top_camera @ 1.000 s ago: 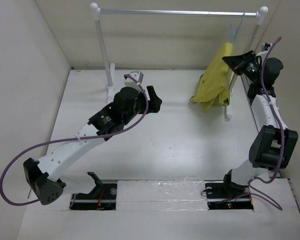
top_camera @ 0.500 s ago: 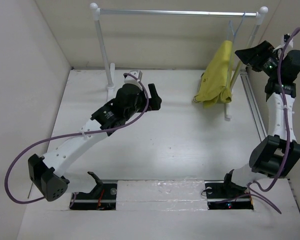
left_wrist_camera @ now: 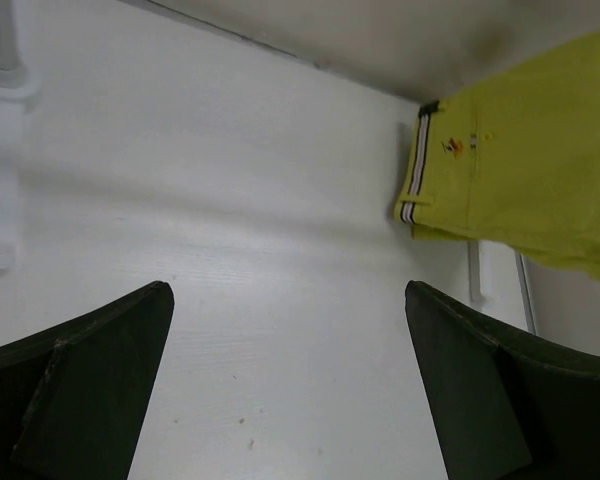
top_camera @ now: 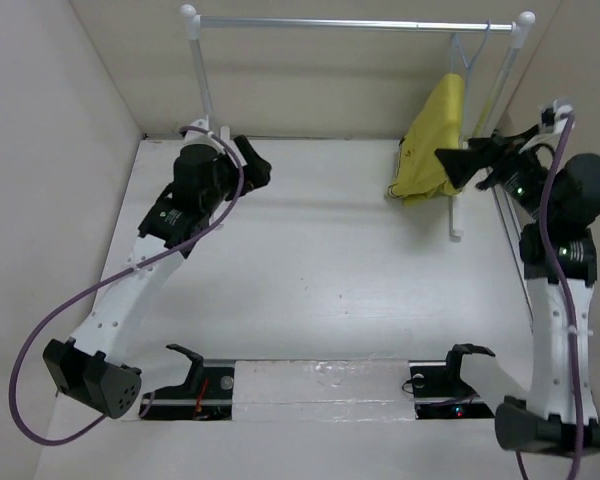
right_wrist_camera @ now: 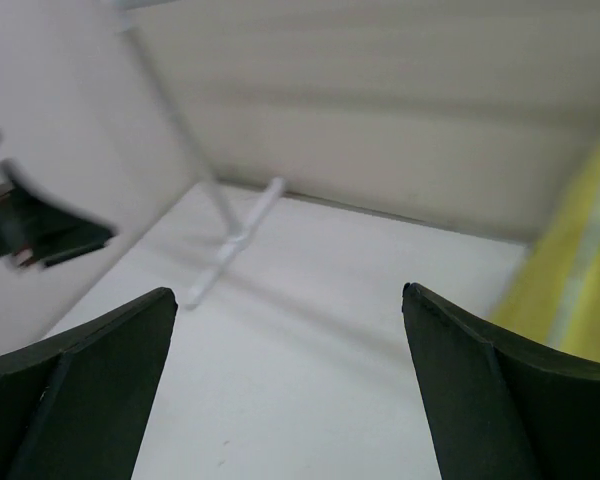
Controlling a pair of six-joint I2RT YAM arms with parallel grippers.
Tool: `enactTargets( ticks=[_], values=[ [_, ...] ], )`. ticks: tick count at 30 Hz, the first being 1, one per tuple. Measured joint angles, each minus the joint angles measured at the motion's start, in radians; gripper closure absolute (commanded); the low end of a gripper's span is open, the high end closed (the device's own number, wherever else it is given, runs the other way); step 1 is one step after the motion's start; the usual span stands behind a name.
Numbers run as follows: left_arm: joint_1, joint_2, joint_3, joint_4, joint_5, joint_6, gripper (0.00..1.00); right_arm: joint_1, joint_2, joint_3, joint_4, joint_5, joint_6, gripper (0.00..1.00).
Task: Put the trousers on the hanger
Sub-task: Reset both arms
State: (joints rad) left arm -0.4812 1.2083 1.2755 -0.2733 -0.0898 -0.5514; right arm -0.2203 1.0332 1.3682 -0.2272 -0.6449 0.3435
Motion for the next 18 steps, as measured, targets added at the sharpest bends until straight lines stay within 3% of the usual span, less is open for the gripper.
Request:
enactTargets(
  ticks=[3, 8, 14, 18],
  values=[
    [0.094, -0.034, -0.025, -0.018, 0.007, -0.002, 0.01, 0.19, -0.14, -0.084, 0.008, 0.024, -0.027, 0.0],
    [0.106, -0.047, -0.111, -0.042, 0.058, -0.004, 0.01, 0.455, -0.286, -0.234, -0.03, 0.101, -0.098, 0.0],
    [0.102, -0.072, -0.218, -0.03, 0.133, -0.011, 0.01, 0.641, -0.348, -0.458, -0.158, 0.244, -0.145, 0.0],
    [0.102, -0.117, -0.275, -0.008, 0.167, -0.015, 0.01, 0.687, -0.335, -0.505, -0.238, 0.32, -0.153, 0.0]
  ],
)
